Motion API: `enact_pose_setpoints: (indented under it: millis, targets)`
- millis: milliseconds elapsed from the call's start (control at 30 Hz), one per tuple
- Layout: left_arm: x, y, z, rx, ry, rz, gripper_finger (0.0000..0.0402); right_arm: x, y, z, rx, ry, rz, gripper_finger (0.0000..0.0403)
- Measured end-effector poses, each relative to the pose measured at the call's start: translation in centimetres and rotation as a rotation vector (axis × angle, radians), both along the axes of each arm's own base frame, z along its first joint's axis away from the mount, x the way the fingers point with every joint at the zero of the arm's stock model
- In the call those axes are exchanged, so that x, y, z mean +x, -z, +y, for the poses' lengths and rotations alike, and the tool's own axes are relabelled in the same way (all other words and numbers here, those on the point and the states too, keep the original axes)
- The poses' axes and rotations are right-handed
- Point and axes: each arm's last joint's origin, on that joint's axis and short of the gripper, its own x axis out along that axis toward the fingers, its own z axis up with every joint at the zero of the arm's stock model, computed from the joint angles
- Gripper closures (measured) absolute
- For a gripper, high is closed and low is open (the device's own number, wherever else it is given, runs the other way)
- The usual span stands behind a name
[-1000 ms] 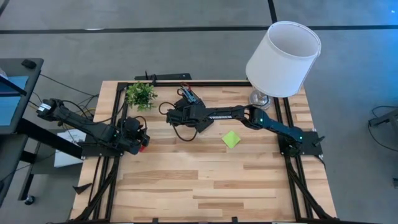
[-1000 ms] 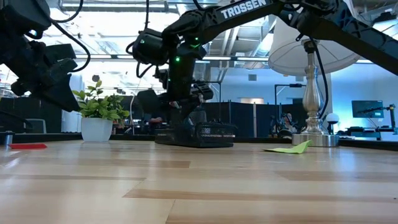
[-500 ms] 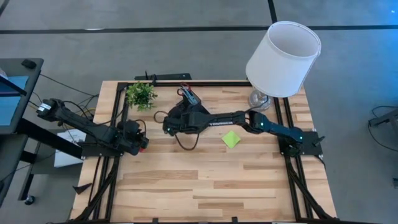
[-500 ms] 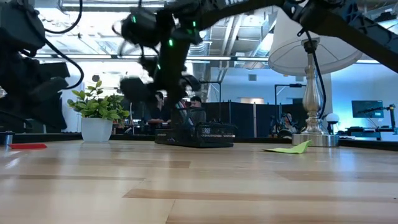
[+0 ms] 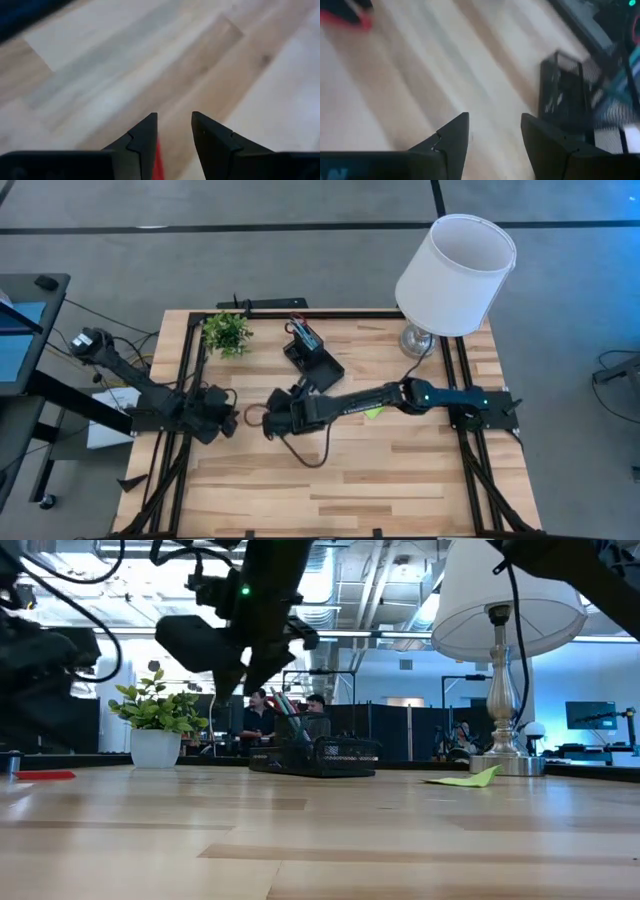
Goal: Pick and place office supplies into organizer
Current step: Put the orange eraser into the desk organizer
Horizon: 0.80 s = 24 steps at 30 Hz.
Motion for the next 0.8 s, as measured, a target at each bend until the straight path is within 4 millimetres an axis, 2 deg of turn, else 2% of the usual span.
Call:
enact_pose_setpoints:
  millis: [200, 333, 400, 467, 600, 700, 800]
  targets:
    - [-1.2, 0.1, -1.1, -0.021, 0.033, -0.016, 0.0286, -2.5, 0.5, 2.3, -0.044, 0.068, 0.131, 0.0227]
    - [-1.9, 0.3, -1.2, 0.003, 0.053, 0.009, 0.0293, -4.6, -0.6, 3.9, -0.097, 0.119, 0.176, 0.0232]
    - [-2.0, 0.3, -1.3, 0.005, 0.063, 0.000, 0.0296, -6.2, -1.9, 4.9, -0.148, 0.143, 0.188, 0.0235]
    - [-2.1, 0.2, -1.3, 0.008, 0.058, -0.009, 0.0298, -7.2, -3.2, 5.9, -0.210, 0.157, 0.124, 0.0237]
    - [-2.1, 0.2, -1.3, 0.017, 0.049, -0.024, 0.0299, -9.2, -6.6, 7.2, -0.263, 0.050, 0.119, 0.0246]
    - [-2.1, 0.2, -1.3, 0.018, 0.049, -0.024, 0.0299, -11.5, -9.7, 6.7, -0.270, 0.012, 0.115, 0.0255]
    - [-2.1, 0.2, -1.3, 0.020, 0.050, -0.023, 0.0299, -14.3, -13.2, 5.4, -0.254, 0.028, 0.053, 0.0265]
